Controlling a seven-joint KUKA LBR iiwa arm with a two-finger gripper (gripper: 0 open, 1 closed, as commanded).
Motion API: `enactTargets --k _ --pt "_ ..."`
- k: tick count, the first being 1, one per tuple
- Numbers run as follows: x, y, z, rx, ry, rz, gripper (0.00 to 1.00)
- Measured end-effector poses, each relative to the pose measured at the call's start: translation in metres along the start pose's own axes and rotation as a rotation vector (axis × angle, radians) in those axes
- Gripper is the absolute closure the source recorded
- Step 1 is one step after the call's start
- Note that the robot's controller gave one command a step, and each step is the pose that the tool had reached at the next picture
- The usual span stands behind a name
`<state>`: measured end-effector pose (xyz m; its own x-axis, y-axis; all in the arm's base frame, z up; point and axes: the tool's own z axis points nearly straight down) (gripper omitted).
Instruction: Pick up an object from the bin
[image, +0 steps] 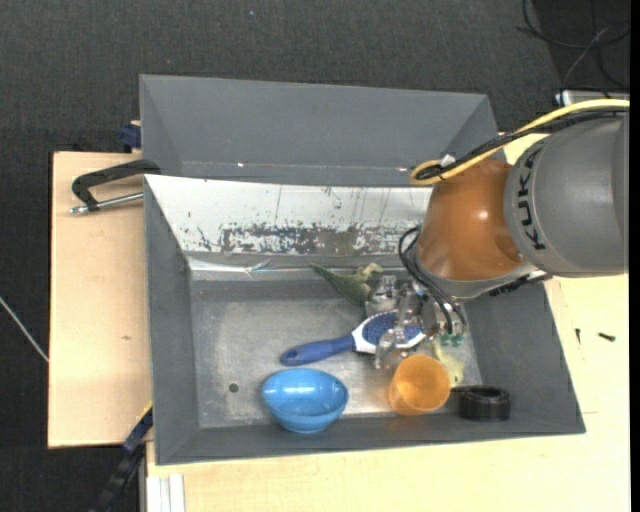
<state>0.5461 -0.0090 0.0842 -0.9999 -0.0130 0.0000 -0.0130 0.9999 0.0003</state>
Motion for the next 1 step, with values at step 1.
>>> enactTargets --k 1 --pt "-0.0029 0.0004 -0.0859 0.0 -0.013 0.001 1.0"
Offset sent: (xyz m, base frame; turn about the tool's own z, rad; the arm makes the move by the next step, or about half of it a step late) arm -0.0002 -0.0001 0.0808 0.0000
